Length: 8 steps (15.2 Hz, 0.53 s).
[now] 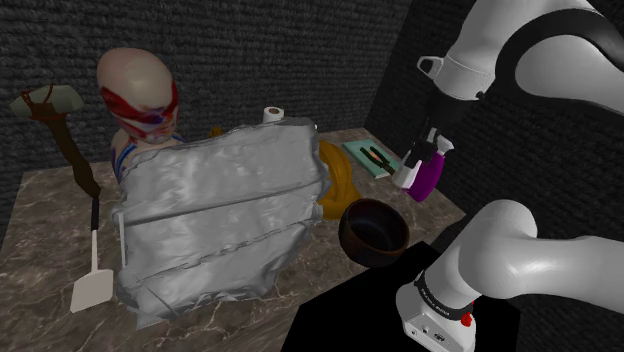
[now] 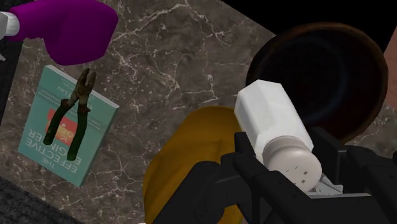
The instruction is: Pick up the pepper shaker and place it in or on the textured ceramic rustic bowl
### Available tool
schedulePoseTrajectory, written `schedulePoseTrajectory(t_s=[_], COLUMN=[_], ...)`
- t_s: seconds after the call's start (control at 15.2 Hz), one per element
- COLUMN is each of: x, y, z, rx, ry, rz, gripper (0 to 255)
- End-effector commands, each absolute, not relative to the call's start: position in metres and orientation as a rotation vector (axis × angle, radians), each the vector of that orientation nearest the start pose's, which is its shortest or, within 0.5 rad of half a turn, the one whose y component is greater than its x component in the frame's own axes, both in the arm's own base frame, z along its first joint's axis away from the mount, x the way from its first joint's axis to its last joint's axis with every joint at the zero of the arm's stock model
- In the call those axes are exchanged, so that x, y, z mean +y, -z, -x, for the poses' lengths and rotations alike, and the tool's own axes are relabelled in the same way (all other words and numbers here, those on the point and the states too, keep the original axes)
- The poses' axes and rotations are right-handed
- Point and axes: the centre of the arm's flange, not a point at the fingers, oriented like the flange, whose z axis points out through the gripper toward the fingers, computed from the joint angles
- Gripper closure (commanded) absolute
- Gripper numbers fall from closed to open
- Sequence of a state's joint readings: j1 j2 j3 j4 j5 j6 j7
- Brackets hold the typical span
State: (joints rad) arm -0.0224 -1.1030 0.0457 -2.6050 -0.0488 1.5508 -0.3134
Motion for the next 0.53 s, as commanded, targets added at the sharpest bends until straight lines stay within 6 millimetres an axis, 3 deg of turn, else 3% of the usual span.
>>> schedulePoseTrajectory(t_s=[0.0,0.26,0.46], x=[0.028,0.079,0.079], y=[-0.559,-0.565,-0.55], z=[-0.221,-0.21,-0.21], rx=[-0.5,-0.5,-0.5], ry=[0.054,0.054,0.054], rz=[3.197,3.197,3.197], gripper=[255,255,255])
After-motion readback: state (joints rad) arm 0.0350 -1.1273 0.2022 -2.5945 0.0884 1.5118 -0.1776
